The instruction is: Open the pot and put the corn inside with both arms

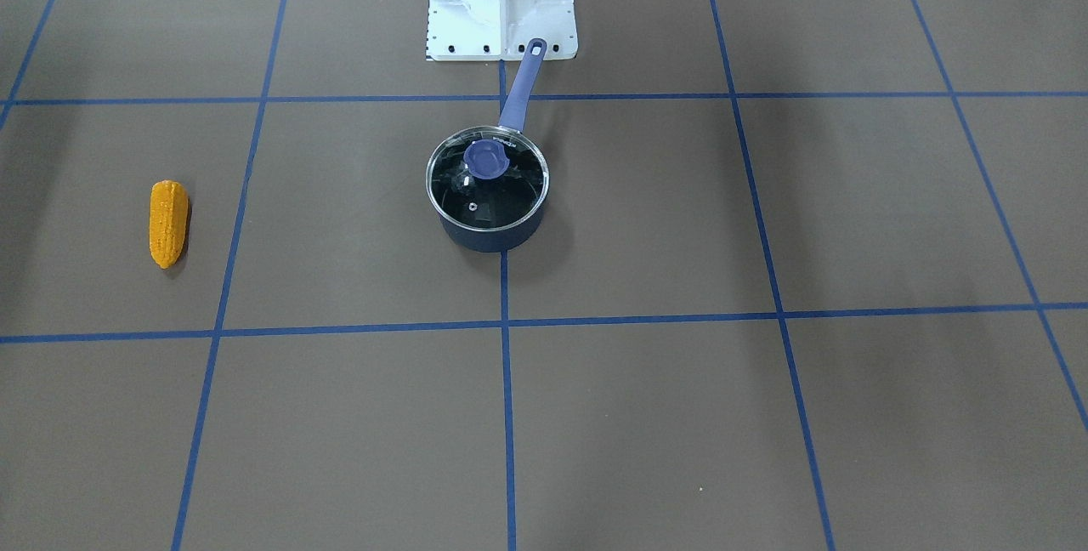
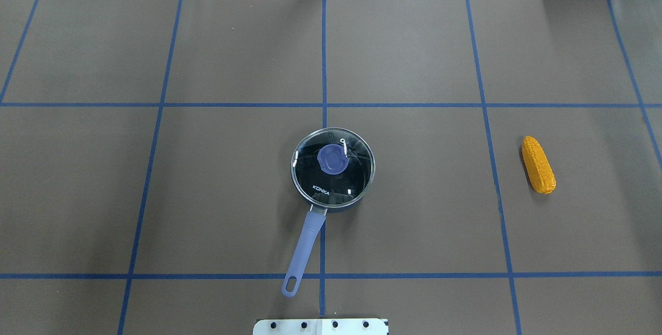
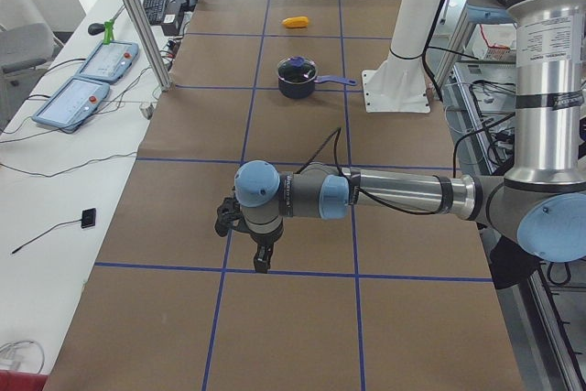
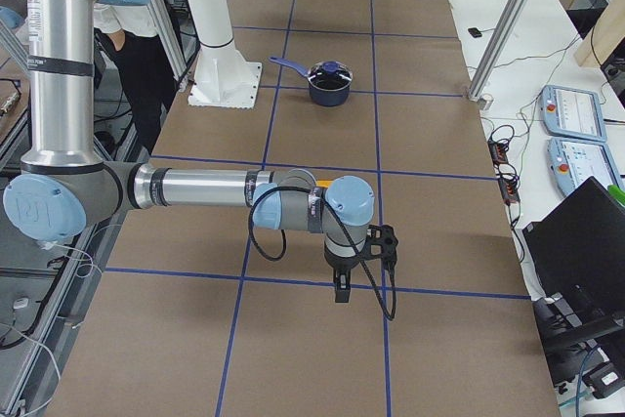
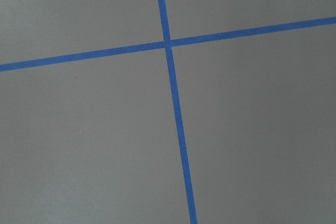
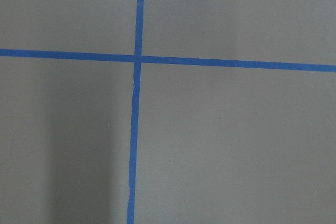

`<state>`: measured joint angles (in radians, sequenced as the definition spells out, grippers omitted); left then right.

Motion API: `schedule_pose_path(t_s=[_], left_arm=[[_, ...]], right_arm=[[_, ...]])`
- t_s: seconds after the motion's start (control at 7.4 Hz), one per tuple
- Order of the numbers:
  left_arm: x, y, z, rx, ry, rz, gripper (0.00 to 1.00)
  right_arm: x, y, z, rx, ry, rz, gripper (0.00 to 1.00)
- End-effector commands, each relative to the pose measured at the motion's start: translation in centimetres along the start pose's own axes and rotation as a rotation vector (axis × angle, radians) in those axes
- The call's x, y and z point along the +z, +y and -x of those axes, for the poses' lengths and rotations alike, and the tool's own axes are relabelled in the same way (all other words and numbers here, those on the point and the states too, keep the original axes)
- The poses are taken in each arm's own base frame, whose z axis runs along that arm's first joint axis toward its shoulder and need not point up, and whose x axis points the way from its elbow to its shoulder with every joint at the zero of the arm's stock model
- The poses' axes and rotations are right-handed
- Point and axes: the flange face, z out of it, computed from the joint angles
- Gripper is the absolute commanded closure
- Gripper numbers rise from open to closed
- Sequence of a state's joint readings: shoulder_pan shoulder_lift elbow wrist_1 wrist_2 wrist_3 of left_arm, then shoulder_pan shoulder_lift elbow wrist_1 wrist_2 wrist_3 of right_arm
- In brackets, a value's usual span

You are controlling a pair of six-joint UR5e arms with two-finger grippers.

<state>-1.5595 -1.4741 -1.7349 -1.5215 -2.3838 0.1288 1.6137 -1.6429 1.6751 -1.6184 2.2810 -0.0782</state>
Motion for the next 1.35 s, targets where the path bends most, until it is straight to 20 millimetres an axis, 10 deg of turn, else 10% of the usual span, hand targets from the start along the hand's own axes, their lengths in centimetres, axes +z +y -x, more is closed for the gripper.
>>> schedule_pose_path(t_s=[0.0, 0.68, 1.22], left_arm=[[-0.3, -0.2, -0.3, 0.009, -0.001, -0.006, 0.01], [-2.7, -0.8, -3.2, 0.047, 0.031, -0.058, 0.01], [-6.9, -5.3, -7.1, 0.197, 0.013, -0.189, 0.01]], right_arm=[[0.0, 0.0, 0.0, 0.0, 0.0, 0.0, 0.0], [-2.1, -0.9, 2.0, -0.044, -0.003, -0.043, 0.0], [-6.2, -3.2, 5.4, -0.135, 0.007, -0.152, 0.0]])
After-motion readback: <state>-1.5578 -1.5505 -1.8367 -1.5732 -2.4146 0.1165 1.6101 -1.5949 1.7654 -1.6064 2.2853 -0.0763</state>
